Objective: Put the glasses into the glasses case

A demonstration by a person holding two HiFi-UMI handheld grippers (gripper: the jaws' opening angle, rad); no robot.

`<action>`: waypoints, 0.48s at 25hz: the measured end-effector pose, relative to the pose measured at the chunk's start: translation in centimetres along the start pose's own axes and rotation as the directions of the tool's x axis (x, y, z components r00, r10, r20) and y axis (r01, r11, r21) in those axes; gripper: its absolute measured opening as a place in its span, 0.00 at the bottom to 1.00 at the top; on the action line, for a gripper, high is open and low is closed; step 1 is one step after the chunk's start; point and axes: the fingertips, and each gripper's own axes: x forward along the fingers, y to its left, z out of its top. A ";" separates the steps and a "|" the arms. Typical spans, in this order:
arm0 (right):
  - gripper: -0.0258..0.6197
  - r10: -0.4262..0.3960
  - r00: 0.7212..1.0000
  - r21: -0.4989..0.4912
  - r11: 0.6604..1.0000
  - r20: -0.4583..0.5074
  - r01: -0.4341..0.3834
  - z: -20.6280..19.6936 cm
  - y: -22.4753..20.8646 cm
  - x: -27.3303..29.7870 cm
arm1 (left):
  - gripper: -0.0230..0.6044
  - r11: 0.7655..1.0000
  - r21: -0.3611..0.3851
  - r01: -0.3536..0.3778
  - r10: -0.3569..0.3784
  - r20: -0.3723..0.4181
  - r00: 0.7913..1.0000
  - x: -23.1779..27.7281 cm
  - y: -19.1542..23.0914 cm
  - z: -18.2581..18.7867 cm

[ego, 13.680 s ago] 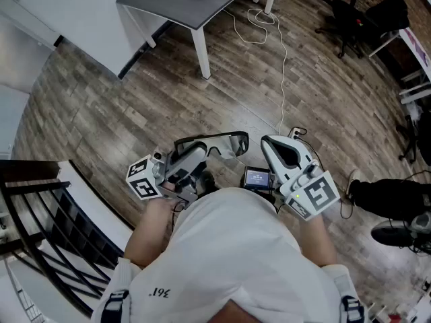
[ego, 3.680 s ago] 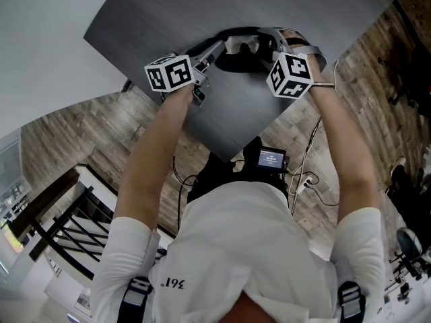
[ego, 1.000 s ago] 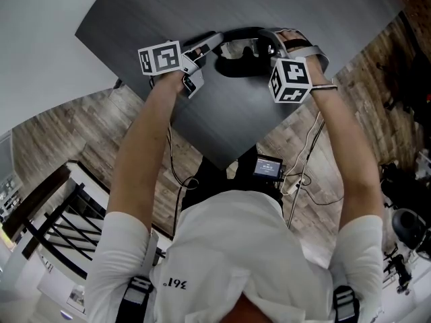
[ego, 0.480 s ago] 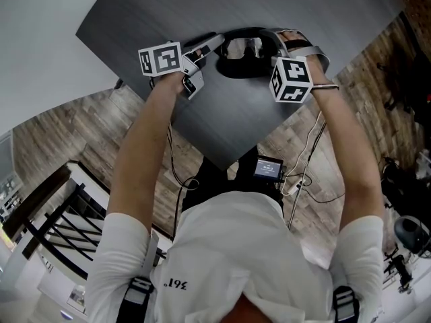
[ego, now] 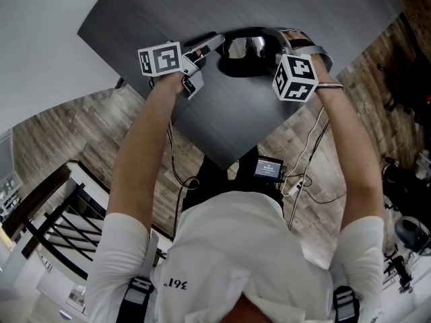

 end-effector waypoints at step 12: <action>0.60 -0.010 1.000 0.082 0.997 0.023 0.008 -0.3 -0.3 -0.8 | 0.31 0.998 0.054 -0.025 0.024 0.012 1.000 -0.5 -0.3 0.6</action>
